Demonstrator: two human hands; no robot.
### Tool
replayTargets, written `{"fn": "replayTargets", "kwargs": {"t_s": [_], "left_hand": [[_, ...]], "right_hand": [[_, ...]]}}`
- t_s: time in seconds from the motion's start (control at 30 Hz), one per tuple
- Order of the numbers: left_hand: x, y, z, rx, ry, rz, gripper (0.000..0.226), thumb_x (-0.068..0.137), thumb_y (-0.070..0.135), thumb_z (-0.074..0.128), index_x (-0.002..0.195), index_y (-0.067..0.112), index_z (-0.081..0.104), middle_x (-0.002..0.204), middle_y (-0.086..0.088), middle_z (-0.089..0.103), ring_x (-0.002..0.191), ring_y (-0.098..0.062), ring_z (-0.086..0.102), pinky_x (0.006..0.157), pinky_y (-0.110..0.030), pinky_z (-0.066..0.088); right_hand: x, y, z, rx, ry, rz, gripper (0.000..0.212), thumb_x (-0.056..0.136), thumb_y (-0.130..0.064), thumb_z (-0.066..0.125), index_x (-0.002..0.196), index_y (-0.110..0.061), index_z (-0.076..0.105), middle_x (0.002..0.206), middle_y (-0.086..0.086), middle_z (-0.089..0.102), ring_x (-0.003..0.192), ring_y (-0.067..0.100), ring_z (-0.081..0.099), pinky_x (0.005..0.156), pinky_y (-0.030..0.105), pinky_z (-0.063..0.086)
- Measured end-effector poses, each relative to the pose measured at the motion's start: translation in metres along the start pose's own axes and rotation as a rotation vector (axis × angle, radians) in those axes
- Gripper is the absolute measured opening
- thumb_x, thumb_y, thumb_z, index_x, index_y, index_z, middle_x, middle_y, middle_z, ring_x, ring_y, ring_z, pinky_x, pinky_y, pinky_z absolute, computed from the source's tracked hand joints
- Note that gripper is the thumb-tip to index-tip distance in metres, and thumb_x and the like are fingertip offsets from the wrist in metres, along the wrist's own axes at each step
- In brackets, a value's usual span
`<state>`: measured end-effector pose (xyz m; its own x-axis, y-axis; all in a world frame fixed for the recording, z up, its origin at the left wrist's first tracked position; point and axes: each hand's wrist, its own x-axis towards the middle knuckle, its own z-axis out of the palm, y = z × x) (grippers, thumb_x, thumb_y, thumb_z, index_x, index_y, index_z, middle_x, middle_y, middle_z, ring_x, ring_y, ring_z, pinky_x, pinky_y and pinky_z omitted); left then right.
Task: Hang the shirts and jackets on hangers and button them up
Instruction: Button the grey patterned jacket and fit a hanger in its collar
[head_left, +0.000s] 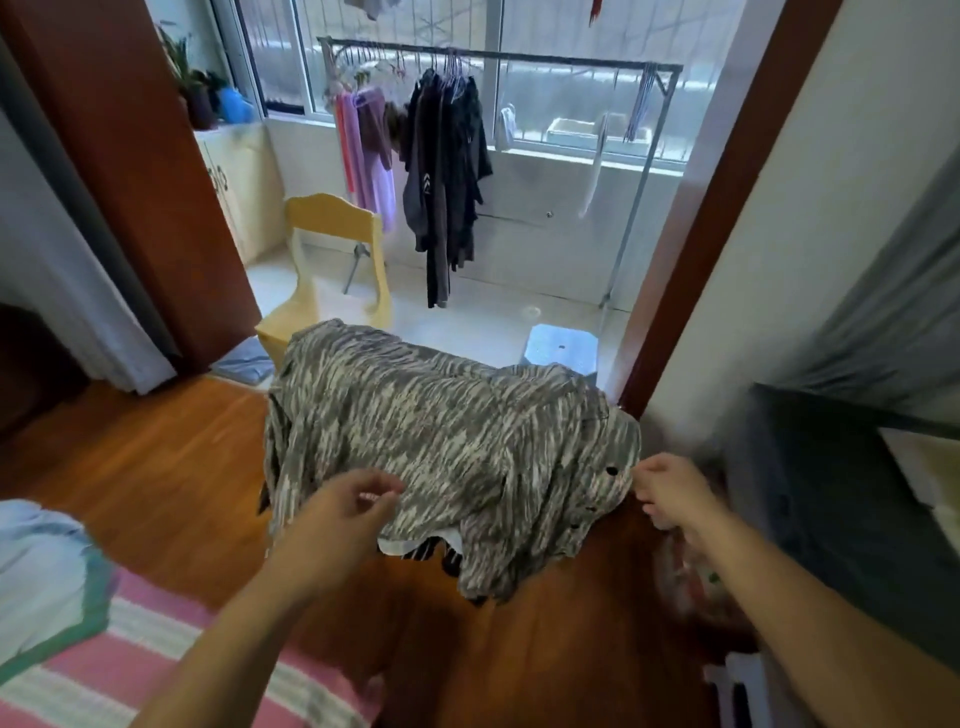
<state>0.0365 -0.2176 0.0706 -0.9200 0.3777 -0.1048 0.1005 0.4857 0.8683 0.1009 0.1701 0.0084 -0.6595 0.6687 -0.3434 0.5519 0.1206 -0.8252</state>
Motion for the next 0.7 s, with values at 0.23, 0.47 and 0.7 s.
{"fn": "replayTargets", "kwargs": {"t_s": [0.23, 0.47, 0.7], "left_hand": [[0.078, -0.005, 0.023, 0.032, 0.009, -0.071, 0.012, 0.099, 0.03, 0.062, 0.101, 0.038, 0.071, 0.103, 0.003, 0.066, 0.089, -0.014, 0.065, 0.068, -0.029, 0.046], [0.15, 0.027, 0.061, 0.039, -0.151, -0.021, 0.021, 0.101, 0.037, 0.059, 0.121, 0.041, 0.064, 0.122, 0.013, 0.061, 0.104, -0.013, 0.065, 0.082, -0.026, 0.051], [0.195, 0.023, 0.111, 0.357, -0.281, 0.108, 0.073, 0.1, 0.042, 0.06, 0.153, 0.06, 0.014, 0.165, 0.02, 0.007, 0.152, -0.015, 0.011, 0.125, -0.046, 0.021]], "right_hand": [[0.105, -0.003, -0.012, -0.007, 0.012, 0.051, 0.013, 0.095, -0.01, 0.06, 0.088, -0.004, 0.069, 0.068, 0.009, 0.058, 0.067, 0.021, 0.051, 0.062, 0.03, 0.037], [0.156, -0.013, 0.002, 0.267, -0.129, 0.277, 0.03, 0.098, -0.04, 0.061, 0.114, -0.016, 0.066, 0.11, 0.002, 0.069, 0.1, 0.019, 0.062, 0.077, 0.032, 0.043], [0.201, -0.034, -0.006, 0.395, -0.407, 0.371, 0.042, 0.093, -0.03, 0.071, 0.12, 0.002, 0.064, 0.109, 0.019, 0.073, 0.091, 0.032, 0.073, 0.079, 0.042, 0.058]]}}
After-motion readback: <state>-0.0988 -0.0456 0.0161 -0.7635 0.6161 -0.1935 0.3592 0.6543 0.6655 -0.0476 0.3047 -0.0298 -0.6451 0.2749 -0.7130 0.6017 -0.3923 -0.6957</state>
